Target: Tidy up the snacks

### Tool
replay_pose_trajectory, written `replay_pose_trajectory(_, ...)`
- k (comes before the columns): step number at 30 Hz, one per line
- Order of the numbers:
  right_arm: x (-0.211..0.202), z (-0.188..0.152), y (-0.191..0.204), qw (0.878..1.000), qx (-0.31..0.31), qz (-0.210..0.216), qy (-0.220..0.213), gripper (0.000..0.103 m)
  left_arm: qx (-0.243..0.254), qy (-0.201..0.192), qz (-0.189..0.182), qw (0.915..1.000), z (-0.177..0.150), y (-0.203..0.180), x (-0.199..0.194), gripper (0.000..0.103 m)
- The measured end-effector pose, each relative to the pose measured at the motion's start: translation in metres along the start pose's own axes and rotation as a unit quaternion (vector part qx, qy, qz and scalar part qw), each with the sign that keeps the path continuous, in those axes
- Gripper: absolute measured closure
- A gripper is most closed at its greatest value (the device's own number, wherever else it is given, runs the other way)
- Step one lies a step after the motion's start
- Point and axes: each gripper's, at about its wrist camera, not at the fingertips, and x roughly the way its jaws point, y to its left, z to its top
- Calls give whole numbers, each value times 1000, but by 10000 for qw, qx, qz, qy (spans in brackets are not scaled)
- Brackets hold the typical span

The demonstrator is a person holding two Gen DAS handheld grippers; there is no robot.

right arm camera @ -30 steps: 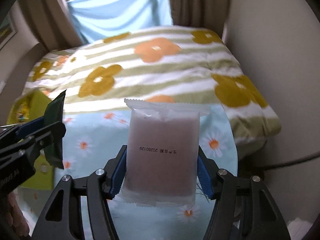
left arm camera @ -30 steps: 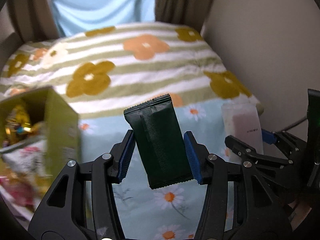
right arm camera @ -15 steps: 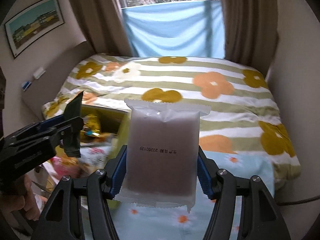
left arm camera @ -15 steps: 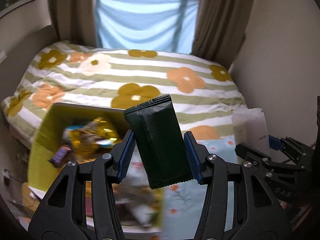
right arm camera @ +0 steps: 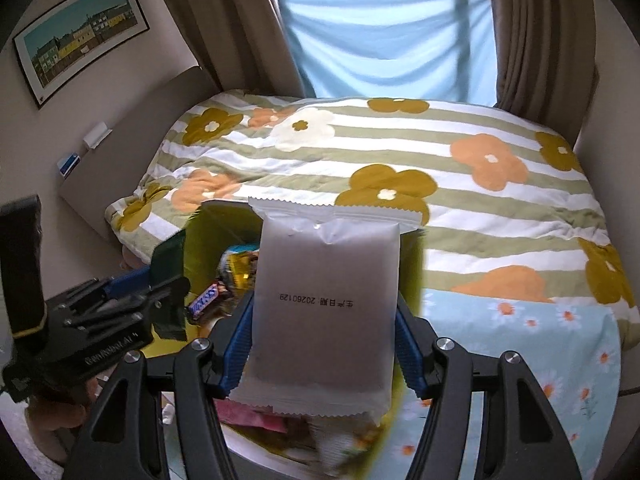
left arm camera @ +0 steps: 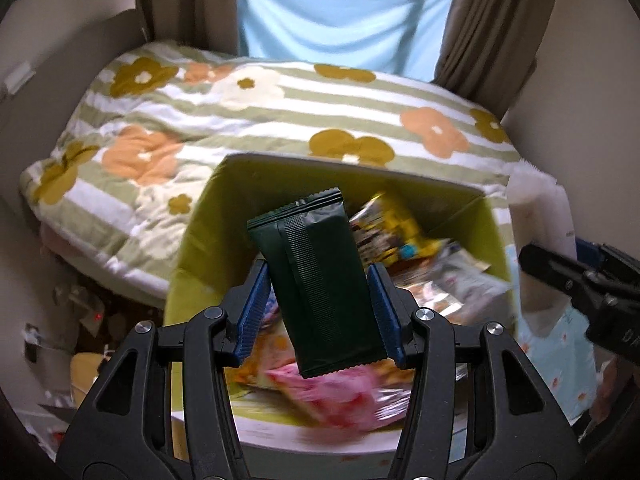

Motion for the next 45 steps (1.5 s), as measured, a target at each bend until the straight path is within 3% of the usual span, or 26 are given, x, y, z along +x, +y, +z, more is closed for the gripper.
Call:
replay_pose_trajectory(9, 17, -4, 29, 9997, -37, -145, 218, 44, 282, 252, 77, 9993, -15, 21, 16, 53)
replay_pose_trajectory(10, 18, -3, 29, 9996, -47, -154, 227, 44, 265, 329, 59, 9991, -15, 23, 18, 46)
replay_pose_trajectory(11, 18, -3, 29, 9996, -53, -159, 230, 44, 237, 420, 34, 9988, -15, 25, 22, 17)
replay_pose_trajectory(12, 19, -2, 29, 9996, -56, -160, 230, 44, 159, 461, -11, 9988, -16, 28, 23, 1)
replay_pose_trajectory(16, 21, 0, 28, 9996, -68, -126, 257, 44, -72, 395, -42, 9992, -19, 36, 17, 0)
replay_pose_trajectory(21, 23, 1, 27, 9995, -48, -94, 298, 44, 257, 427, 279, 9984, -23, 29, 13, 1)
replay_pose_trajectory(27, 32, 5, 26, 9992, 5, -44, 408, 42, 281, 367, 297, 9985, -24, 25, 7, 1)
replay_pose_trajectory(29, 33, 6, 24, 9991, 57, -60, 405, 30, 323, 350, 312, 9984, -24, 24, 5, 1)
replay_pose_trajectory(31, 30, 2, 22, 9989, 147, -214, 380, 8, 378, 331, 377, 9980, -25, 23, 4, 1)
replay_pose_trajectory(38, 28, -13, 16, 9979, 212, -401, 452, 7, 447, 351, 291, 9980, -29, 21, 7, 1)
replay_pose_trajectory(45, 4, -20, 16, 9989, 269, -332, 180, 7, 618, 118, 328, 9975, -31, 7, -16, 1)
